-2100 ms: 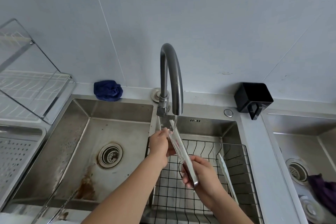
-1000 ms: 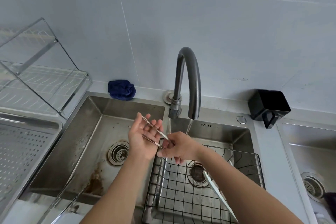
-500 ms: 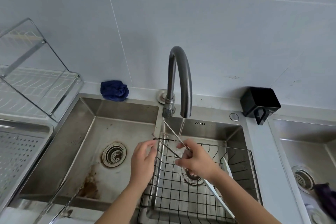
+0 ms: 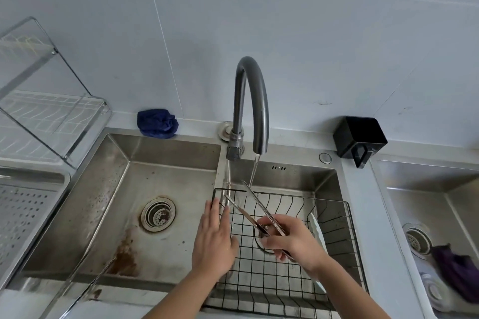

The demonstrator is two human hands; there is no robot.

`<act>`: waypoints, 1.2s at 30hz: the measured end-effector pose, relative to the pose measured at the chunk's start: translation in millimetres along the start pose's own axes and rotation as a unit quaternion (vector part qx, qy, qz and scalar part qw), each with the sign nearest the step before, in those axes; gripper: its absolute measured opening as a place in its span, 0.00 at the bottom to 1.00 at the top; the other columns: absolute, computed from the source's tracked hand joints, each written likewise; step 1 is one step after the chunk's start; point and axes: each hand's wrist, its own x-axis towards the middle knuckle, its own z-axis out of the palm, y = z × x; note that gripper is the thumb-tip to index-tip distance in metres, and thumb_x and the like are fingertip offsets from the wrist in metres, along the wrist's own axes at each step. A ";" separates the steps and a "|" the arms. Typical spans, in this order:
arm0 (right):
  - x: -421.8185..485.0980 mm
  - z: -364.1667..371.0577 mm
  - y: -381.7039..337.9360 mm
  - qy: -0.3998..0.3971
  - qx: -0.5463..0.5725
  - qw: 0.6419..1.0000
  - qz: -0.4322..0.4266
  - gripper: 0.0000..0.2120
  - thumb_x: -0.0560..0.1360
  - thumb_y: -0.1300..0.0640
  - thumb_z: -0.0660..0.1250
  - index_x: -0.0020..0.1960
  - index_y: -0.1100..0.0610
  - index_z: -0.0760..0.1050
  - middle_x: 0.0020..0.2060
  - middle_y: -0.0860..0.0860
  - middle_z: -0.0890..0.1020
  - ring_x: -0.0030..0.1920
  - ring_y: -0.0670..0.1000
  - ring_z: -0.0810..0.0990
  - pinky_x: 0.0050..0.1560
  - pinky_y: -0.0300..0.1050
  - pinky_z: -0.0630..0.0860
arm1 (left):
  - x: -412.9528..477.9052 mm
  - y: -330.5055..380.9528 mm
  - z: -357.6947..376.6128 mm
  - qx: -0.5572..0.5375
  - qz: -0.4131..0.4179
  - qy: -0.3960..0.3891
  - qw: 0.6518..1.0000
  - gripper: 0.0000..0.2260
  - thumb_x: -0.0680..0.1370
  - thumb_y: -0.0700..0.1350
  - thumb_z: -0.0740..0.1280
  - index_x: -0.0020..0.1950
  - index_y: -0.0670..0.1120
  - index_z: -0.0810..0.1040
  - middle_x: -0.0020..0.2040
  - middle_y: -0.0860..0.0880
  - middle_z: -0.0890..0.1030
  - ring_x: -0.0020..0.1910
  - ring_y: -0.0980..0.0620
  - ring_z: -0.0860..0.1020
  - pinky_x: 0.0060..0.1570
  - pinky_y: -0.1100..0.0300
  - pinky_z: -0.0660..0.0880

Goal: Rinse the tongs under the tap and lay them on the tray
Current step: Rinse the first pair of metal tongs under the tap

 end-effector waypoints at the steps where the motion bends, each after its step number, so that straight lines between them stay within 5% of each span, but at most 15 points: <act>1: -4.4 -0.7 2.8 0.004 0.003 1.000 0.000 0.19 0.66 0.59 0.77 0.57 0.55 0.82 0.35 0.53 0.77 0.30 0.52 0.74 0.30 0.43 0.71 | 0.2 -0.2 0.0 -0.004 -0.001 -0.002 1.000 0.33 0.78 0.51 0.65 0.81 0.45 0.60 0.84 0.40 0.49 0.83 0.40 0.48 0.79 0.48 0.55; 11: -23.6 8.0 29.8 0.096 0.012 0.995 0.038 0.20 0.67 0.53 0.76 0.57 0.55 0.79 0.31 0.49 0.74 0.28 0.48 0.71 0.29 0.43 0.68 | -0.1 -0.4 -1.2 -0.028 -0.010 0.009 1.000 0.33 0.75 0.48 0.71 0.78 0.43 0.66 0.83 0.39 0.56 0.82 0.40 0.53 0.77 0.48 0.62; 16: -22.6 12.4 59.5 0.235 -0.089 0.965 0.073 0.26 0.73 0.54 0.75 0.68 0.50 0.68 0.37 0.47 0.79 0.34 0.46 0.77 0.36 0.44 0.73 | 0.0 -0.1 -1.3 -0.039 -0.009 0.013 0.999 0.32 0.75 0.46 0.72 0.77 0.43 0.68 0.82 0.39 0.57 0.82 0.39 0.54 0.77 0.47 0.62; 22: -34.4 8.1 85.8 0.311 -0.321 0.888 0.107 0.28 0.74 0.41 0.69 0.71 0.48 0.69 0.49 0.43 0.79 0.47 0.46 0.80 0.42 0.46 0.75 | 0.0 -0.7 -0.6 -0.020 -0.007 0.010 1.000 0.32 0.76 0.50 0.71 0.78 0.46 0.67 0.83 0.40 0.55 0.82 0.41 0.52 0.77 0.47 0.63; 26: -35.0 1.5 94.2 0.324 -0.388 0.854 0.125 0.30 0.75 0.36 0.65 0.73 0.49 0.70 0.65 0.47 0.75 0.60 0.52 0.80 0.48 0.48 0.78 | -0.1 -0.5 -0.8 -0.017 -0.006 0.014 1.000 0.31 0.76 0.50 0.72 0.77 0.46 0.68 0.83 0.40 0.56 0.82 0.41 0.52 0.76 0.47 0.66; 36: -29.0 2.1 103.1 0.317 -0.431 0.834 0.133 0.24 0.78 0.38 0.63 0.68 0.52 0.72 0.64 0.48 0.76 0.61 0.51 0.79 0.49 0.45 0.76 | 0.4 0.7 -1.2 -0.007 -0.007 0.017 1.000 0.31 0.75 0.49 0.72 0.77 0.46 0.70 0.82 0.39 0.58 0.82 0.40 0.54 0.75 0.46 0.67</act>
